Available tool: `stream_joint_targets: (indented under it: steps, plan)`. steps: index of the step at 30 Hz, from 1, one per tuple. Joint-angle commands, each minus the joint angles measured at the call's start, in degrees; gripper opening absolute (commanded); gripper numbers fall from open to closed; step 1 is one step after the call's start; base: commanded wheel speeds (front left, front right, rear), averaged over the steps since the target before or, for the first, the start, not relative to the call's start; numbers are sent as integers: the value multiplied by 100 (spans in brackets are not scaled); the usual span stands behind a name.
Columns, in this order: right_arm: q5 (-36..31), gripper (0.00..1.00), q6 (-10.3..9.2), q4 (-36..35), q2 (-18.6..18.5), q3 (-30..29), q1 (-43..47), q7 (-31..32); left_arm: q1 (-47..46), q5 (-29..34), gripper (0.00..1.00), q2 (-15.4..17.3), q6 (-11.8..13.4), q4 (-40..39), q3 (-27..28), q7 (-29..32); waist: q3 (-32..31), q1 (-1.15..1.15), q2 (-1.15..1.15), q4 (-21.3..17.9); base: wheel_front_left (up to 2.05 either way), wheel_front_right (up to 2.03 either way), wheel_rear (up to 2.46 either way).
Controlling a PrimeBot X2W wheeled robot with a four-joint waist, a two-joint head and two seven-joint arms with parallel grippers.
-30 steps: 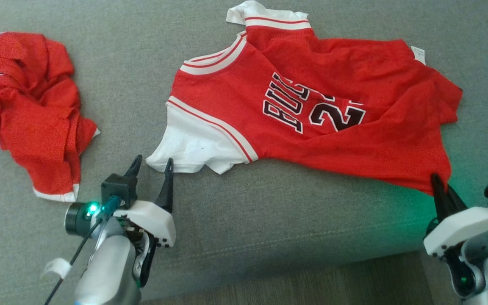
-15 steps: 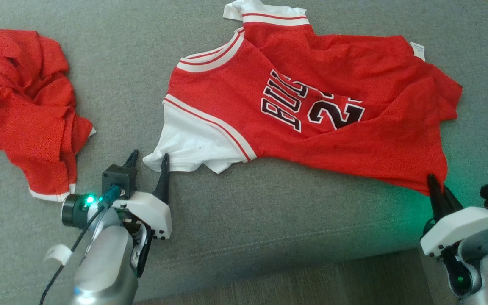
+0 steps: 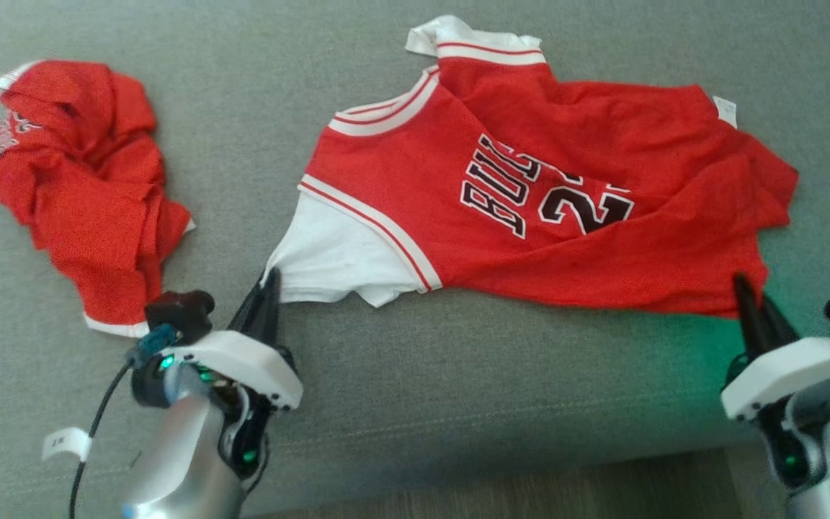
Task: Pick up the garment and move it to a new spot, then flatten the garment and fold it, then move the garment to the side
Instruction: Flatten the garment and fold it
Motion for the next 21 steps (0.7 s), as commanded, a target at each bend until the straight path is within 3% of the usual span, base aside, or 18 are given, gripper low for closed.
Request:
stream_joint_targets:
  steps: [1, 7, 13, 21]
  plan:
    - [-69, 0, -1, -263, -235, 127, -274, -95, -132, -265, 0, 56, -31, -404, 54, 16, -144, 0, 0, 113, 0, 0, 0]
    - [-213, 0, -1, -578, -659, 301, -804, -274, -197, -1556, 0, 235, -37, -1983, -104, 444, -532, 0, 0, 296, 0, 0, 0]
    - [-301, 0, -1, -854, -969, 420, -1561, -398, -448, -2113, 0, 407, 80, -3337, 209, 1020, -848, 0, 0, 350, 0, 0, 0]
    - [-333, 0, -1, -1035, -1196, 726, -2795, -243, -1141, -2695, 0, 339, 966, -5166, 705, 1827, -1344, 0, 0, 322, 0, 0, 0]
